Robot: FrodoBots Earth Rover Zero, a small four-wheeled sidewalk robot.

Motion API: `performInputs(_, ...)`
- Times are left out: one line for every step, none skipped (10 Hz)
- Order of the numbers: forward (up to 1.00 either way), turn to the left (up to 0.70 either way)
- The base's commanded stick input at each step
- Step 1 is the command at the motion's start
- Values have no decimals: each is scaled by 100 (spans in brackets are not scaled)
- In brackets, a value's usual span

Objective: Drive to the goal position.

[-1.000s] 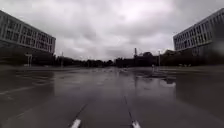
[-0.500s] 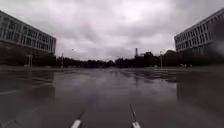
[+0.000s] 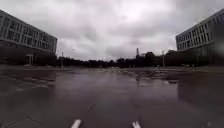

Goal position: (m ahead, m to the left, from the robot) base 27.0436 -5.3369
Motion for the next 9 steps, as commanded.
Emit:
performInputs(100, 3)
performInputs(100, 3)
performInputs(100, 3)
performInputs(100, 3)
performInputs(100, 3)
performInputs(100, 3)
performInputs(100, 3)
performInputs(100, 3)
performInputs(100, 3)
